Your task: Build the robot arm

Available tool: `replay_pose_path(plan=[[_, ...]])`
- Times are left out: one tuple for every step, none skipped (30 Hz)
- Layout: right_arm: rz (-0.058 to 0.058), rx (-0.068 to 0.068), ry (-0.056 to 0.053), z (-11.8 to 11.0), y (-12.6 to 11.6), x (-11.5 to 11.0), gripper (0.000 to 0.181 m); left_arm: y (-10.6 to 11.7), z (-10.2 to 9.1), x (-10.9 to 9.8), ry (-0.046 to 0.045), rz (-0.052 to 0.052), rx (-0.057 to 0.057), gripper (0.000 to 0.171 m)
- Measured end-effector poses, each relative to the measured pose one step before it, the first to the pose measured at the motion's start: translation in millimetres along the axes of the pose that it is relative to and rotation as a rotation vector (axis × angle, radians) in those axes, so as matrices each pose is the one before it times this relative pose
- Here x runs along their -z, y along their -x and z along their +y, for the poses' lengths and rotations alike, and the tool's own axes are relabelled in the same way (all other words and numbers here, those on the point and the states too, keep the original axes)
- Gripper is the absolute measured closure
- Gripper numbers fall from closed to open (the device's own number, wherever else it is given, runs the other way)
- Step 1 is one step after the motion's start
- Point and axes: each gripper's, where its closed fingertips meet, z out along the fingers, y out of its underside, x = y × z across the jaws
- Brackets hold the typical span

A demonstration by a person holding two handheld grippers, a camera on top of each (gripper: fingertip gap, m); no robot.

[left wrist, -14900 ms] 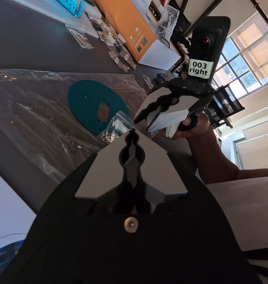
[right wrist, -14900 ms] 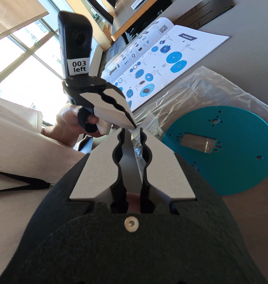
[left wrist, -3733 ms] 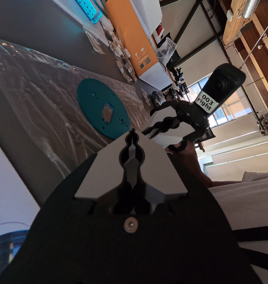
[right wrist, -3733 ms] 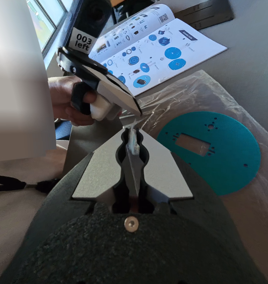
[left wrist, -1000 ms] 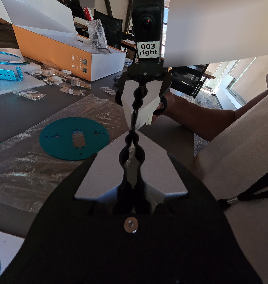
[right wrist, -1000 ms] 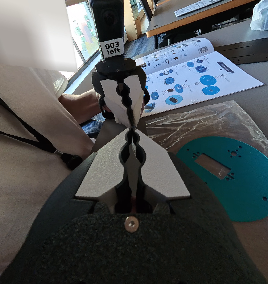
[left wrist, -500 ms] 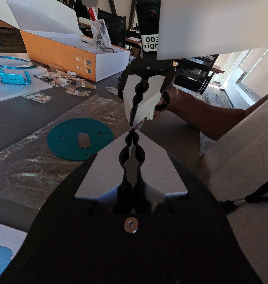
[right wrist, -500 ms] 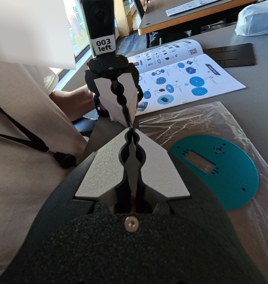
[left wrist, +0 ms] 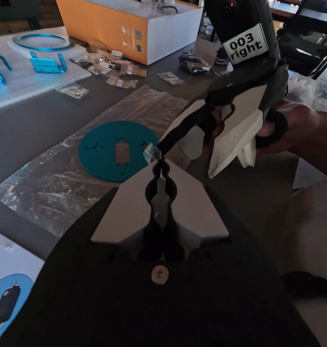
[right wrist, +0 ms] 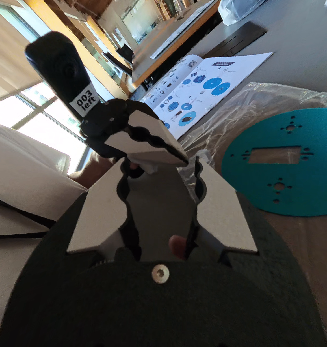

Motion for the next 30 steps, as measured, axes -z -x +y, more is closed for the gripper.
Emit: replay_pose_path(plan=[[-0.0165,-0.0261,-0.0074,0.84,0.43,0.96,0.114,-1.94,0.59,0.56,0.00176,0.0181,-0.0019,0.171],[-0.0307,-0.0212,-0.0129,-1.19,2.87,2.32,0.117,-3.34,-1.0,1.28,-0.00913,0.0245,-0.0034,0.171],[-0.0237,-0.0188,-0.0192,-2.23,1.69,2.73,0.122,-3.29,0.0,1.08,-0.00252,0.0261,-0.0015,0.171],[-0.0176,-0.0166,-0.0147,-2.11,0.67,2.15,0.128,-3.29,2.75,0.3,0.01654,0.029,0.0027,0.171],[-0.0224,-0.0121,-0.0076,-1.58,1.54,1.09,0.134,-2.67,4.0,-0.4,0.02578,0.0266,0.0056,0.171],[-0.0185,-0.0109,-0.0063,-1.82,1.11,0.41,0.141,0.23,2.42,-0.43,0.01612,0.0069,0.0083,0.17],[-0.0059,-0.0075,0.0024,-0.55,-0.79,-0.34,0.145,2.7,-0.25,0.27,-0.00179,-0.008,0.0145,0.17],[-0.002,-0.0063,0.0126,0.89,-0.97,-0.74,0.151,0.88,-0.55,0.65,-0.00389,0.0042,0.0078,0.171],[0.0053,-0.0078,0.0178,1.71,-1.82,-0.9,0.16,0.79,-0.01,0.64,0.0003,0.005,0.0002,0.171],[0.0049,-0.0022,0.0148,1.66,-1.17,-1.23,0.165,2.38,-0.36,0.7,-0.00198,-0.0067,0.0023,0.171],[0.0175,0.0044,0.012,1.16,-2.25,-1.08,0.172,1.2,-0.88,0.89,-0.00714,0.0004,0.0084,0.171],[0.03,0.0062,0.0048,0.19,-4.03,-0.64,0.176,-0.94,-0.47,0.91,-0.00583,0.0165,0.0142,0.171],[0.0309,0.0065,0.0045,-0.03,-4.41,0.39,0.178,1.04,0.07,0.77,-0.0024,0.0042,0.0205,0.171],[0.0179,0.0076,0.0021,-0.32,-2.78,1.27,0.177,3.02,0.53,1.04,0.00066,-0.0075,0.0237,0.171],[0.0139,0.0071,-0.0009,-0.77,-2.26,2.15,0.176,3.51,1.06,0.86,0.00415,-0.0098,0.0233,0.171],[0.0313,0.011,0.0022,-0.51,-4.37,2.79,0.175,3.65,0.44,1.05,0.00037,-0.011,0.0197,0.171],[0.039,0.0218,0.006,0.2,-4.52,2.69,0.173,2.1,-1.07,1.34,-0.00945,-0.0031,0.0144,0.171],[0.0298,0.0288,0.0093,0.8,-2.31,1.71,0.171,-0.36,-1.26,1.29,-0.01111,0.0086,0.009,0.171],[0.0223,0.0316,0.014,1.64,-0.32,-0.36,0.168,-0.29,-0.4,0.69,-0.00465,0.0064,0.0081,0.171],[0.0174,0.0344,0.0214,2.76,1.26,-2.42,0.165,-0.33,0.02,0.18,-0.00042,0.0058,0.0066,0.171],[0.0156,0.0372,0.0162,1.89,2.11,-3.52,0.164,-1.09,0.01,-0.08,-0.00027,0.0093,0.0027,0.171],[0.0132,0.0319,0.0073,0.56,2.01,-3.99,0.162,-0.66,-0.3,-0.21,-0.00151,0.0066,0.0021,0.171],[0.0069,0.021,0.0032,-0.18,1.63,-3.64,0.16,-0.17,-0.49,-0.24,-0.00248,0.0047,0.0055,0.171],[-0.0121,0.008,-0.0028,-0.87,2.81,-2.78,0.159,-0.92,-0.94,-0.12,-0.00621,0.0125,0.011,0.171],[-0.0315,-0.003,-0.0065,-1.23,4.54,-1.83,0.156,-1.0,-1.73,0.28,-0.01292,0.018,0.0215,0.171],[-0.0191,-0.0058,-0.0102,-1.78,2.04,-0.67,0.153,0.25,-1.85,0.49,-0.01399,0.0152,0.0299,0.171],[0.0001,-0.0042,-0.0109,-1.64,-1.04,0.29,0.155,0.19,-1.79,0.45,-0.01384,0.0156,0.0298,0.171],[0.0016,-0.0054,-0.0097,-1.47,-1.43,0.8,0.159,-0.87,-1.47,0.32,-0.01281,0.0202,0.027,0.171],[0.0053,-0.007,-0.006,-0.87,-1.9,0.78,0.166,-0.88,-1.11,-0.01,-0.01044,0.0171,0.0249,0.171],[0.0057,-0.0041,-0.0021,-0.56,-1.98,0.51,0.169,-0.01,-0.67,-0.24,-0.00684,0.0087,0.0199,0.171]])
